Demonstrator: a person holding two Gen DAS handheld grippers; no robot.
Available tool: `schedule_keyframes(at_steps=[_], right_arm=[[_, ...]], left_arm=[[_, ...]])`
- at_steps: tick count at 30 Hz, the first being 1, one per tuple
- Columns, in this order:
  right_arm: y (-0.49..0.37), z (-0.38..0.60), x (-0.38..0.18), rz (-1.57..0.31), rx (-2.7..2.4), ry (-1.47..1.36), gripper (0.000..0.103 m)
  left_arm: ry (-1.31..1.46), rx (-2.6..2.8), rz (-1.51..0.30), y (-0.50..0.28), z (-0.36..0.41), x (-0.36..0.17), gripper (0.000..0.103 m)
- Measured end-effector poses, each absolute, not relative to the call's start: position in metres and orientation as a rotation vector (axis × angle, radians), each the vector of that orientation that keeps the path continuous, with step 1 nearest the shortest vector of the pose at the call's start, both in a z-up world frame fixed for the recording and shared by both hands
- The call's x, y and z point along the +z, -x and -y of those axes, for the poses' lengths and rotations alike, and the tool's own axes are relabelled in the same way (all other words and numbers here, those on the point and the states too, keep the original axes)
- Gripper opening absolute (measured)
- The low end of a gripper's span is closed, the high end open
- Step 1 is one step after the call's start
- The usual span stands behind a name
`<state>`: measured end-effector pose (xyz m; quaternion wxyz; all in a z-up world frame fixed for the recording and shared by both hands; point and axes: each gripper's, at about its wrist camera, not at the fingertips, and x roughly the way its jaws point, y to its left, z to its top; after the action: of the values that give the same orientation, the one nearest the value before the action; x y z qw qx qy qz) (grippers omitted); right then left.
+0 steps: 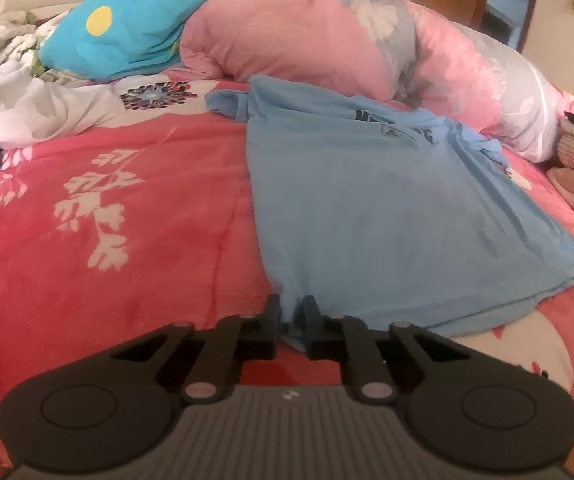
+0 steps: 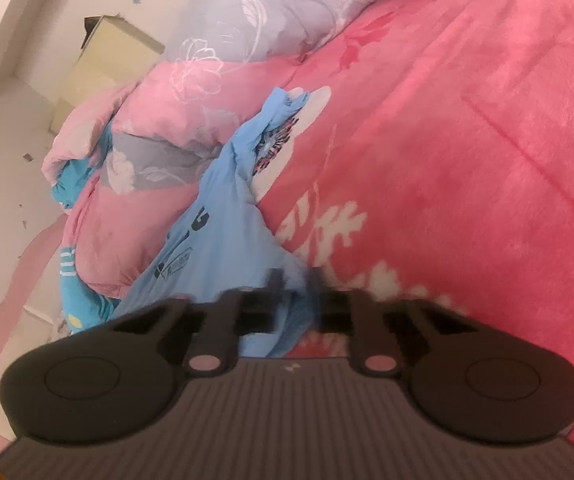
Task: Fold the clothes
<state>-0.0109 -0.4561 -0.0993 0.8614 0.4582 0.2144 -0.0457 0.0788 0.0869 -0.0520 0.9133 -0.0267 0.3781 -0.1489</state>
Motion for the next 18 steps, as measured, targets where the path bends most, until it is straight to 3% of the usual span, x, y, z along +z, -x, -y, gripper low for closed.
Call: schedule_keyframes(at_steps=[18], right_arm=[[0.082, 0.433, -0.044, -0.325, -0.019, -0.943, 0.003]], left_arm=[[0.194, -0.375, -0.669, -0.027, -0.128, 0.005, 0.004]])
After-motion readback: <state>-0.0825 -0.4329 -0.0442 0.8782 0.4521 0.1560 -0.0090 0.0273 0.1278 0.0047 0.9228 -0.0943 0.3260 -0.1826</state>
